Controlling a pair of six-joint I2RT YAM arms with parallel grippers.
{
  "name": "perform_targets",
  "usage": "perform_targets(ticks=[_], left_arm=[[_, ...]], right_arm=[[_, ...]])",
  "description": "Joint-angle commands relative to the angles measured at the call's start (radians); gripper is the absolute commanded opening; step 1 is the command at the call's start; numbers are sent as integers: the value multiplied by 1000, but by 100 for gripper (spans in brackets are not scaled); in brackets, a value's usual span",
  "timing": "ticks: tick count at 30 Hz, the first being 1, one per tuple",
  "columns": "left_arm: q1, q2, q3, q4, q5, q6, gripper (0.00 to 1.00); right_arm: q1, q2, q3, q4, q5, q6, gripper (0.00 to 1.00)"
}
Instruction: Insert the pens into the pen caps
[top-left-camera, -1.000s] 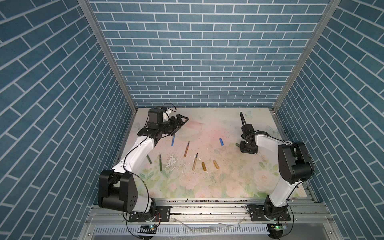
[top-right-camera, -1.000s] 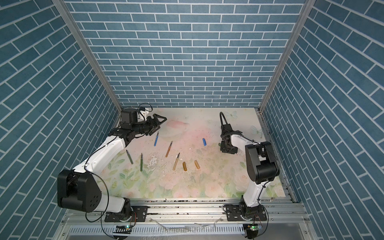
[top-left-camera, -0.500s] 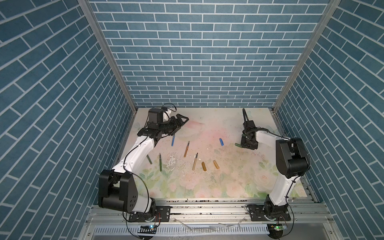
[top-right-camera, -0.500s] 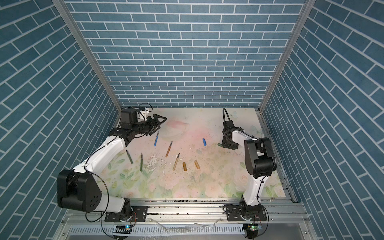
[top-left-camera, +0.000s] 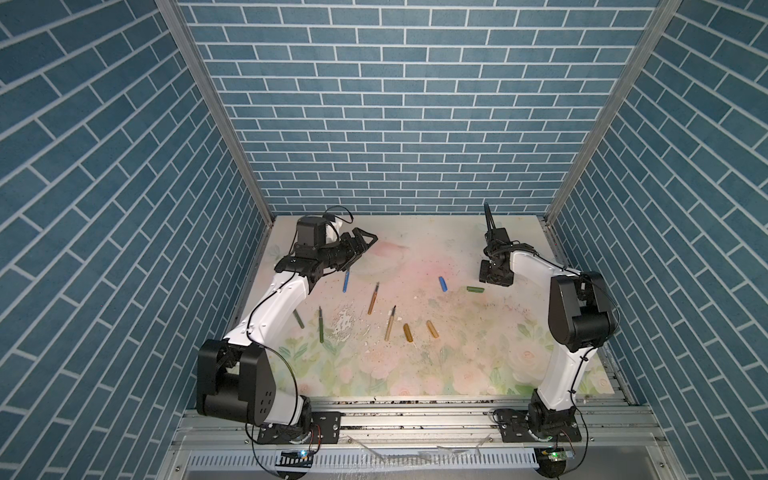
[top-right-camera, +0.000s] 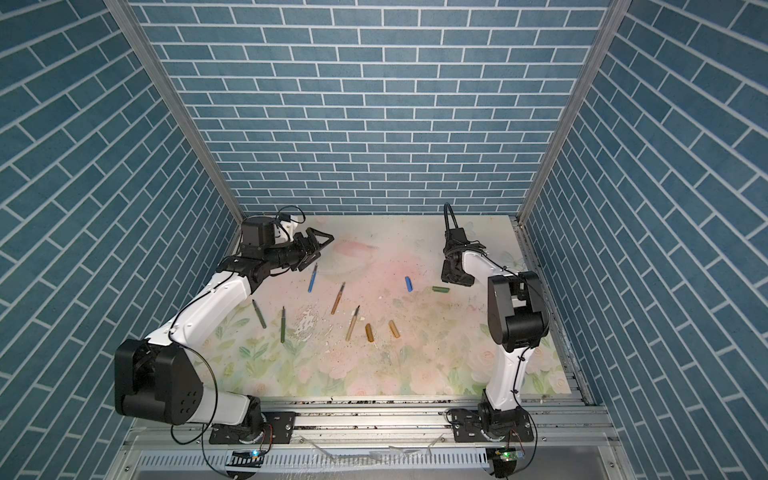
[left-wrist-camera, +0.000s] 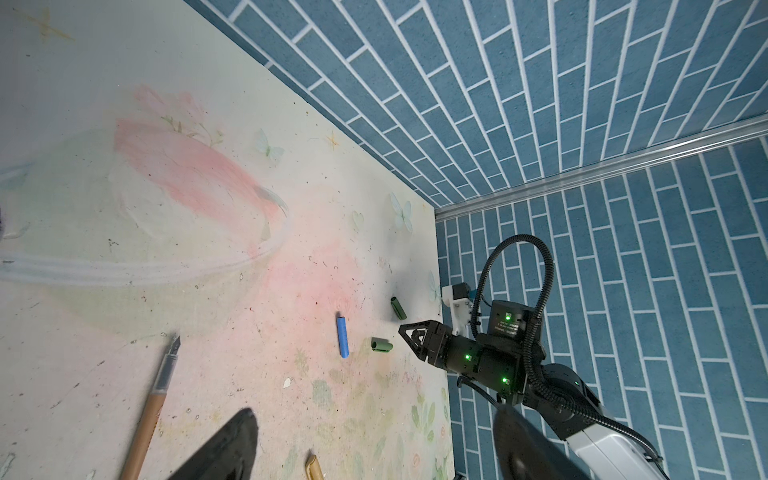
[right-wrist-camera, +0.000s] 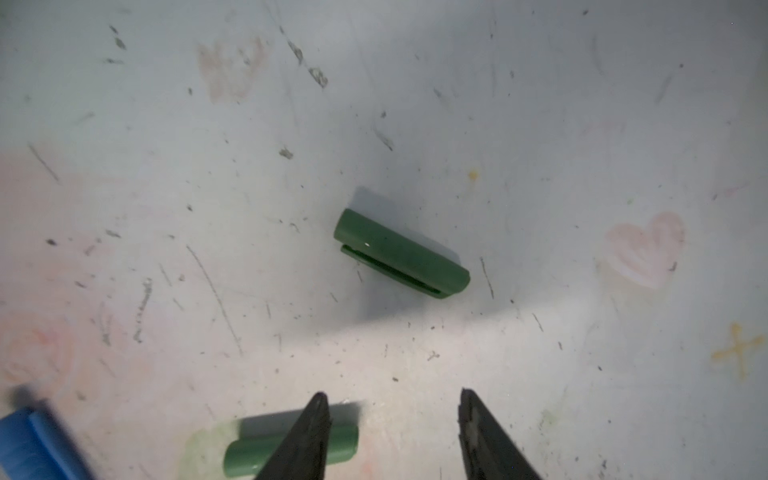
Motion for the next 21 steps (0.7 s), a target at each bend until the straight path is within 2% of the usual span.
perform_targets(ticks=[1, 6, 8, 13, 21], left_arm=[[-3, -4, 8, 8, 7, 18, 90], [-3, -3, 8, 7, 9, 22, 90], [-3, -2, 7, 10, 10, 22, 90], [-3, -3, 8, 11, 12, 21, 90], [-3, -5, 8, 13, 13, 20, 90]], right_arm=[[40, 54, 56, -79, 28, -49, 58], [67, 108, 103, -106, 50, -63, 70], [72, 126, 119, -115, 52, -64, 71], [86, 151, 132, -131, 60, -67, 72], [101, 114, 47, -113, 48, -53, 72]])
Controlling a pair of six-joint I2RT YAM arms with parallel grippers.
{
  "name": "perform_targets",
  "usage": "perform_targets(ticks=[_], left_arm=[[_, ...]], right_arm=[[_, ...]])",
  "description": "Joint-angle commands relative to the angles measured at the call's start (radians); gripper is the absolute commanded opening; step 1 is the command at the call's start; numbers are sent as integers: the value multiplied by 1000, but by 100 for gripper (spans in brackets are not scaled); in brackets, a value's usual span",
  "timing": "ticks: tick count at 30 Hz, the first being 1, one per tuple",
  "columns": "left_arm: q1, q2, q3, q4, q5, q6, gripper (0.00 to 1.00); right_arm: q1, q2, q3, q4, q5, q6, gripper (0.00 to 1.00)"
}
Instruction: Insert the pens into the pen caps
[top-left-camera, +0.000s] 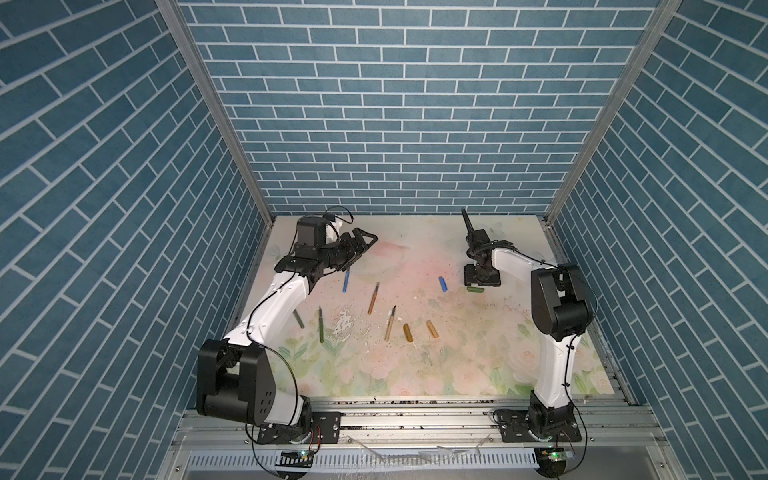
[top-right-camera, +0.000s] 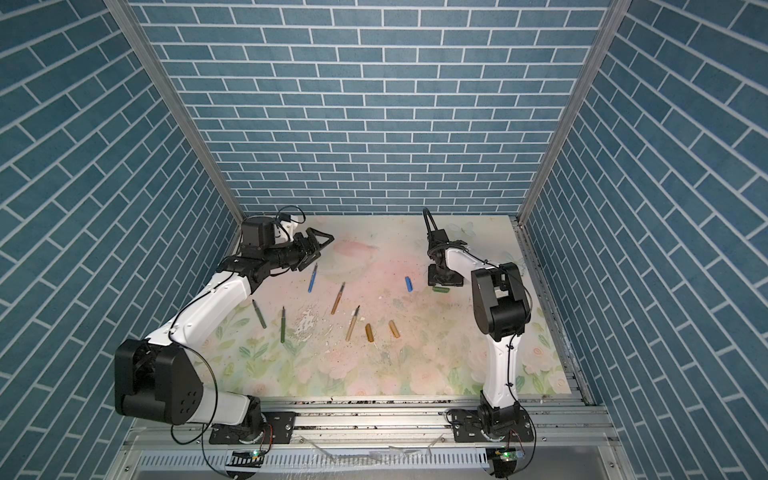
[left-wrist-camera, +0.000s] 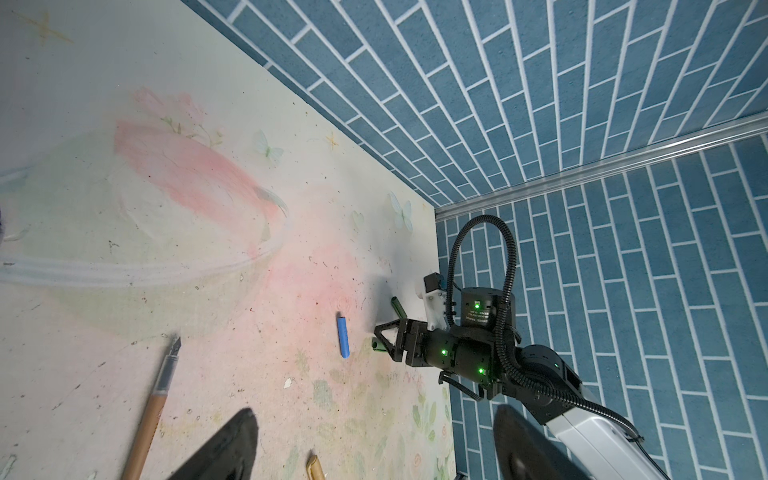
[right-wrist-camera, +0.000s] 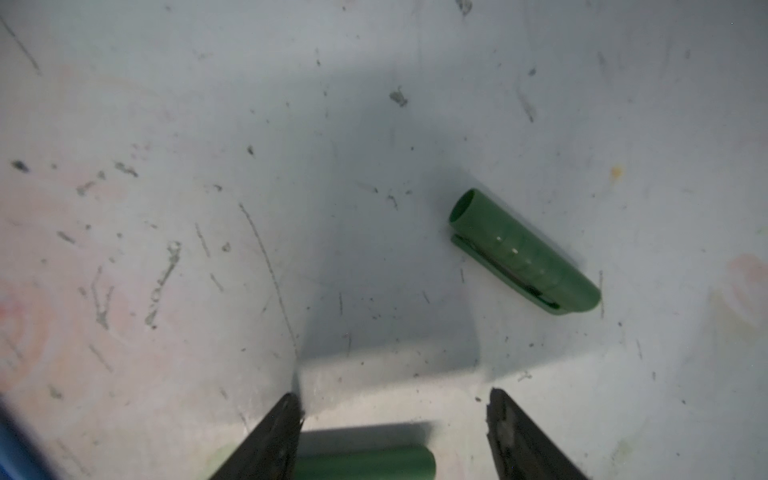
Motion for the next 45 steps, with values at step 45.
perform_targets(ticks=[45], left_arm=[[1, -179, 27, -490, -479, 314, 76]], right_arm=[[-18, -586, -501, 307, -234, 98, 39]])
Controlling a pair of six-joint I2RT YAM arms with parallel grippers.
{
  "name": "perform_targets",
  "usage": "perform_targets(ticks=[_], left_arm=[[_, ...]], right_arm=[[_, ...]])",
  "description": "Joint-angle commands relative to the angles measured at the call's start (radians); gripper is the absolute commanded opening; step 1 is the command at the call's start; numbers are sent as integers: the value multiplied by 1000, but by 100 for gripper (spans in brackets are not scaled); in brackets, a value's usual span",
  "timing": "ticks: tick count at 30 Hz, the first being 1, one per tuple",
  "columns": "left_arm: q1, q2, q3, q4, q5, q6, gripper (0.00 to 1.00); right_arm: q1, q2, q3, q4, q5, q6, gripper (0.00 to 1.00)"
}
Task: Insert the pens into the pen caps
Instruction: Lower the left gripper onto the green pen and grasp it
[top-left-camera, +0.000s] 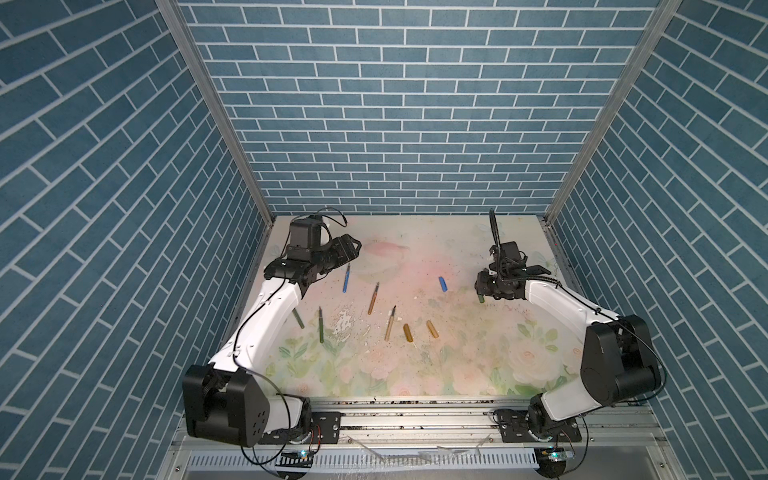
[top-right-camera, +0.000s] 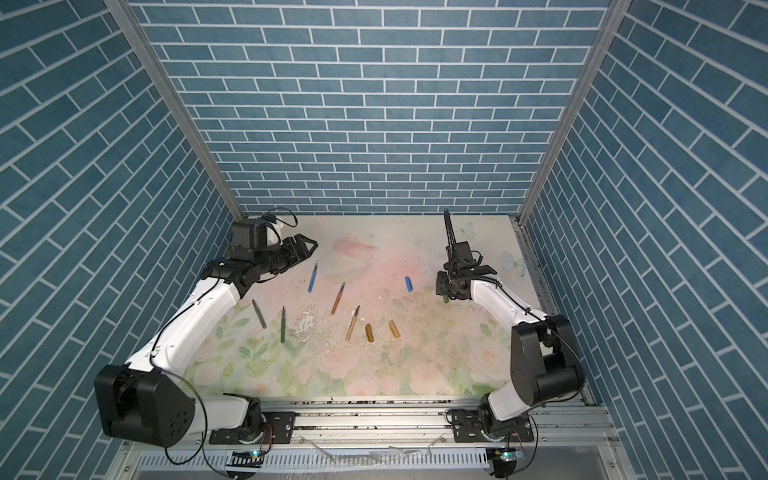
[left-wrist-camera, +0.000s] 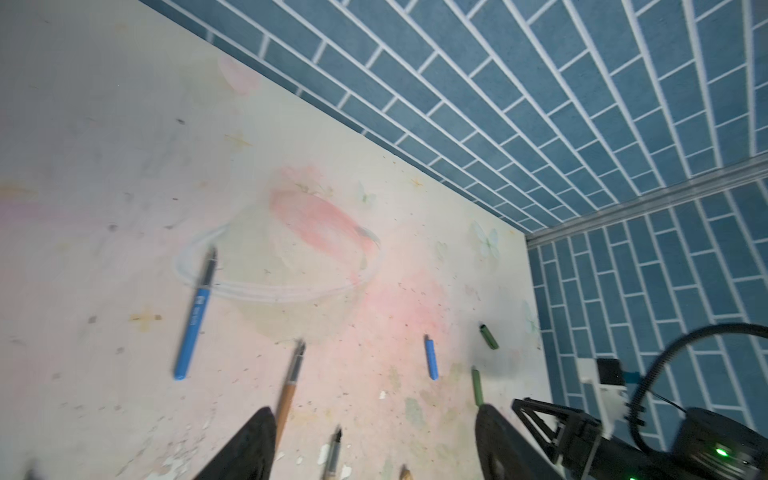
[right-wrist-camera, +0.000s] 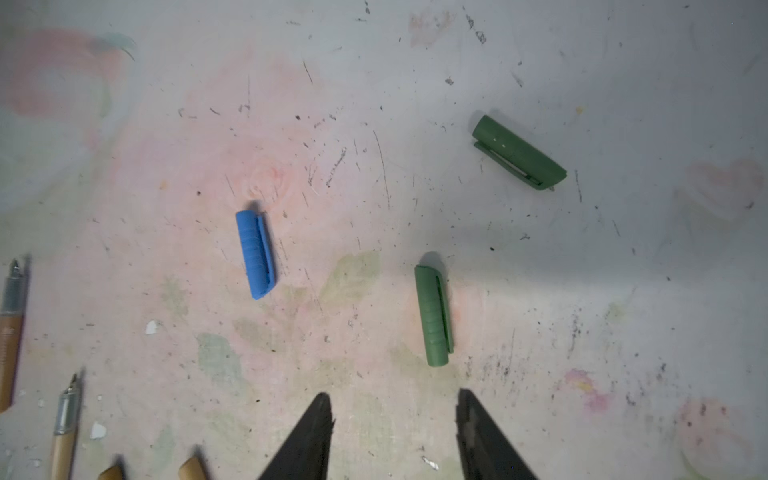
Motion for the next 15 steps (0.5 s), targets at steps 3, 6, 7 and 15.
perform_targets(ticks=[3, 6, 7, 15], left_arm=[[3, -43, 2, -422, -182, 145, 70], [4, -38, -37, -555, -238, 160, 66], [11, -32, -53, -591, -250, 157, 64], [38, 47, -210, -545, -327, 60, 42]], right_arm=[[4, -45, -43, 71, 2, 55, 26], [4, -74, -86, 115, -20, 63, 22], [4, -82, -95, 126, -23, 67, 21], [4, -185, -184, 211, -72, 102, 18]])
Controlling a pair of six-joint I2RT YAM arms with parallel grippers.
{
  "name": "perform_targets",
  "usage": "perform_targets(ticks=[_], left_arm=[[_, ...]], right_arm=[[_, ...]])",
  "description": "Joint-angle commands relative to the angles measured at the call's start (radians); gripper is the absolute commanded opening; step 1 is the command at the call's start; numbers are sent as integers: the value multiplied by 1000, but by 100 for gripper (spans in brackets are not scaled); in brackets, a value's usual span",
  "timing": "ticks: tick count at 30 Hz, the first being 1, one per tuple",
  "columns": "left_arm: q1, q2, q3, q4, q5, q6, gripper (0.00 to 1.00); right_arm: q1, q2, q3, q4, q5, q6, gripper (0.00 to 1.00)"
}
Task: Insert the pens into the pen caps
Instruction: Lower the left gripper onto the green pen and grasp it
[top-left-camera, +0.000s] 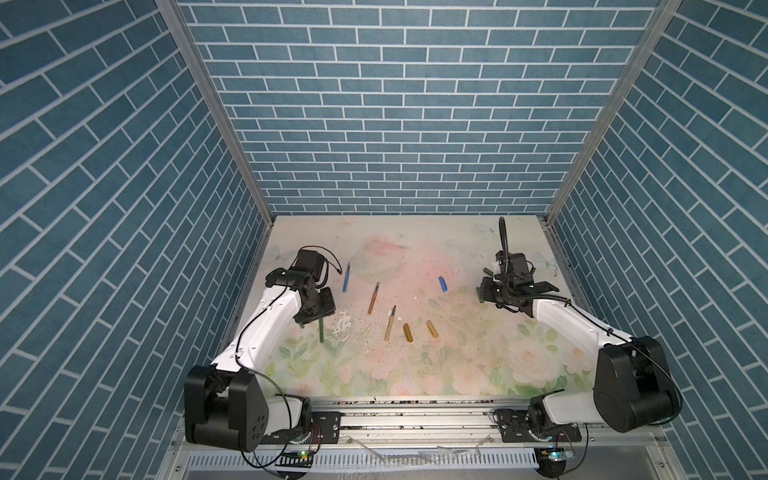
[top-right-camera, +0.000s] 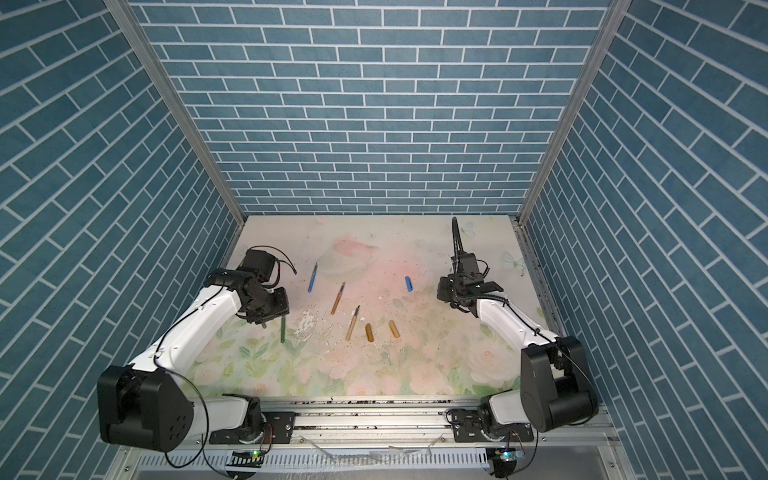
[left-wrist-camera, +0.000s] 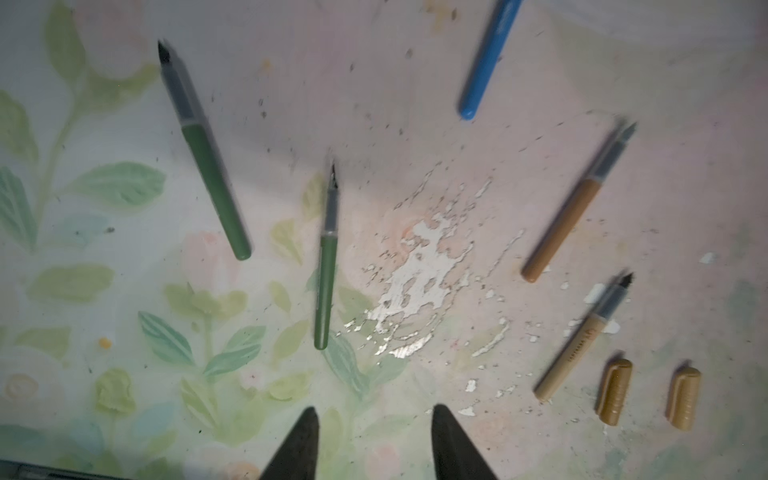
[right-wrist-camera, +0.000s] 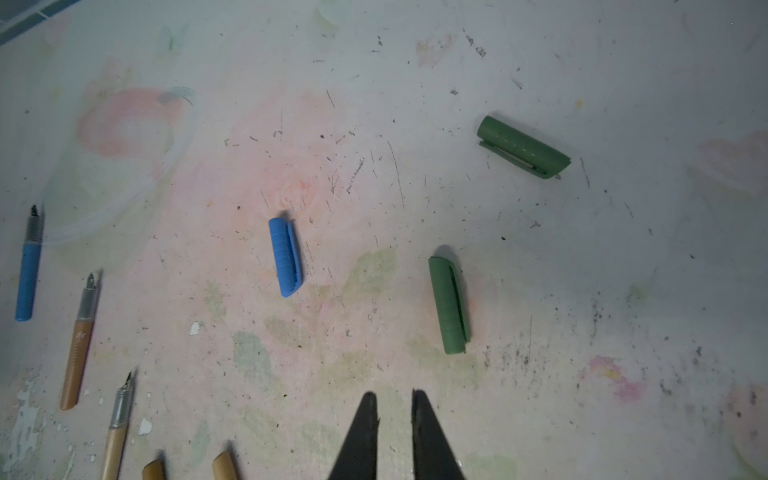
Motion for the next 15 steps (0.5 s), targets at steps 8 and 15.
perform_targets(ticks=[8, 15], left_arm=[[10, 155, -147, 180, -100, -79, 41], [14, 191, -136, 216, -141, -46, 38]], right_arm=[[3, -122, -69, 85, -23, 57, 16], [5, -122, -74, 91, -40, 62, 16]])
